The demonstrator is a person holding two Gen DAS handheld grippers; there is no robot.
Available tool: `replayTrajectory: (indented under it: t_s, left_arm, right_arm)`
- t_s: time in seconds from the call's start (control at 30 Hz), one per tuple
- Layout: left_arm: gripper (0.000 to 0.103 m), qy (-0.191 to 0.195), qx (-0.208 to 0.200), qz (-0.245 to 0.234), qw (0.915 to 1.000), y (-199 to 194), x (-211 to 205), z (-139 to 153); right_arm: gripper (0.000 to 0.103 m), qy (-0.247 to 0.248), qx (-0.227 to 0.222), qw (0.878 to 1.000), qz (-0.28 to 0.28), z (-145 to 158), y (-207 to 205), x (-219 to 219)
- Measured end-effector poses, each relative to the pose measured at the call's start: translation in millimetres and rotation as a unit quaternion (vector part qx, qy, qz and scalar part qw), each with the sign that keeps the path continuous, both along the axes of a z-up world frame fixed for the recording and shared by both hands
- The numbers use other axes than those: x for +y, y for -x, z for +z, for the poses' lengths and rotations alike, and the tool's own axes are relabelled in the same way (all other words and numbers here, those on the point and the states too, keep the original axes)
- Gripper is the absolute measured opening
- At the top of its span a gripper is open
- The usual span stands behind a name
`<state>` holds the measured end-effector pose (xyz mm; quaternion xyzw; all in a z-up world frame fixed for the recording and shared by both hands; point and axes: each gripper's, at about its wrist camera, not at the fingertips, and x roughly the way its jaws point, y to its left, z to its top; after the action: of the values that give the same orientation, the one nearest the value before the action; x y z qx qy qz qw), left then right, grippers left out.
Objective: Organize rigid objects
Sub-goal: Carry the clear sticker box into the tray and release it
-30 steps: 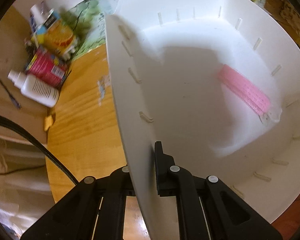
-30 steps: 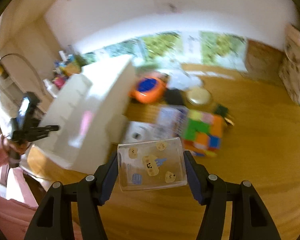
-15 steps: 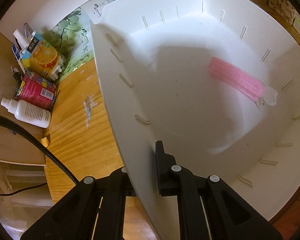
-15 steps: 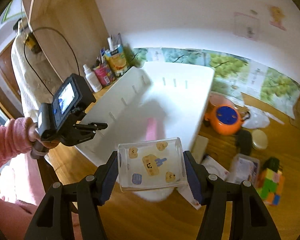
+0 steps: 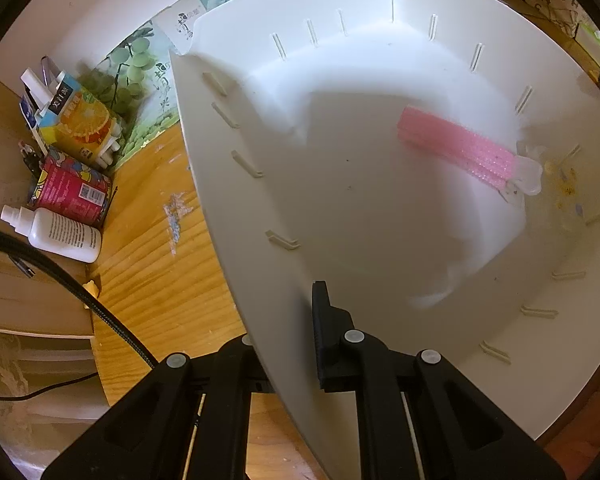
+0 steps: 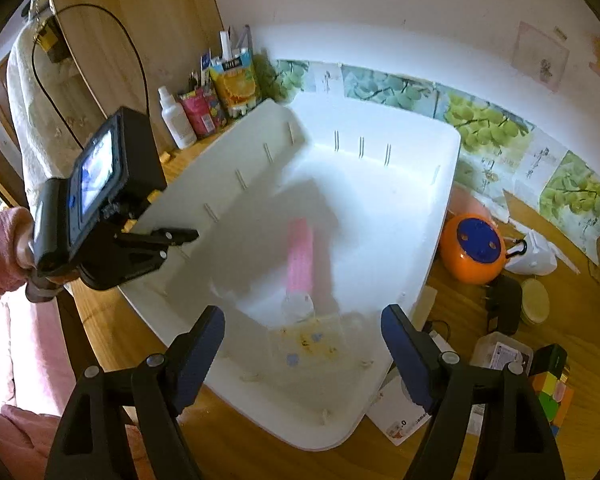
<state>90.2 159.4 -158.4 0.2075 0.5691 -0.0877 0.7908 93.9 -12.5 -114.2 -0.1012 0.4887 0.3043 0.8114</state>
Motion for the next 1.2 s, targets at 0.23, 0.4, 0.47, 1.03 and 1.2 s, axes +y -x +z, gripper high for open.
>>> replayTrajectory:
  t_s: [0.23, 0.4, 0.47, 1.03, 1.2]
  left_arm:
    - [0.01, 0.005, 0.021, 0.011, 0.9997, -4.8, 1.1, 0.0]
    - [0.011, -0.002, 0.029, 0.003, 0.9996, -5.3, -0.4, -0.8]
    - [0.011, 0.0, 0.033, 0.004, 0.9995, -5.4, 0.4, -0.9]
    - [0.011, 0.004, 0.068, 0.033, 0.9972, 14.7, 23.5, -4.6]
    - [0.01, 0.014, 0.088, 0.08, 0.9928, 6.7, 27.8, -11.2]
  right_arm:
    - [0.081, 0.014, 0.027, 1.0, -0.006, -9.5, -1.6, 1.0]
    - [0.081, 0.021, 0.042, 0.999, 0.003, -16.9, 2.0, 4.5]
    - [0.081, 0.021, 0.04, 0.999, 0.007, -18.0, 4.9, 6.4]
    - [0.081, -0.013, 0.083, 0.996, 0.031, -24.4, 17.8, 18.7]
    - [0.081, -0.023, 0.06, 0.998, 0.026, -20.7, 24.3, 18.3]
